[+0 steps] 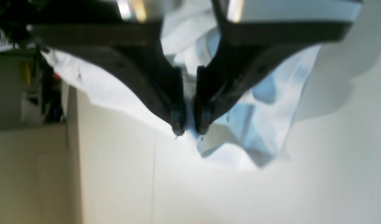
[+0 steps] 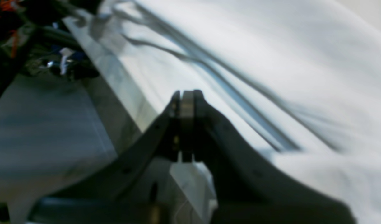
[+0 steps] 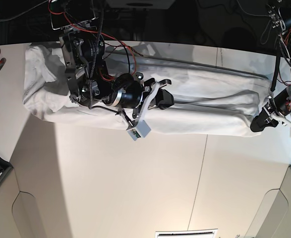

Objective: Layout the t-shirt on the table in an organized manner, then fold the t-shirt properly
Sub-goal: 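Press the right gripper along the folded shirt to smooth it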

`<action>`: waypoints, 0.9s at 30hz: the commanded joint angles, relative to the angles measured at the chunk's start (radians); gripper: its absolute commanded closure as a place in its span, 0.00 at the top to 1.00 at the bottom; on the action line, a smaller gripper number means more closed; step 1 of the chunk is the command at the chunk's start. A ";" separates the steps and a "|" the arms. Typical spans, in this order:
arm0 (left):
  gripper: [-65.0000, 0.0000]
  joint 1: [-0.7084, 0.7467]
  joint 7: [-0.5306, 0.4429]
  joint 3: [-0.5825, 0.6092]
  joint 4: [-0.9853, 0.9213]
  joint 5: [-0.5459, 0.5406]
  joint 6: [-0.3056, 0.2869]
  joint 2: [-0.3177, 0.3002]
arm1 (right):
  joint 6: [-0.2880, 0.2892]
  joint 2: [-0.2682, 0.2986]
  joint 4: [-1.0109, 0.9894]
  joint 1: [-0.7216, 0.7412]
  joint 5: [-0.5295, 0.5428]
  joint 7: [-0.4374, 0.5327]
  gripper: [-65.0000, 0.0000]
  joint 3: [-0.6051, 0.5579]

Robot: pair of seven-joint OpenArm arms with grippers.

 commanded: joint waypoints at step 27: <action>0.30 0.079 0.056 -0.232 0.016 -0.151 -0.016 -0.045 | 0.006 -0.005 0.201 0.008 -0.083 0.001 0.00 0.003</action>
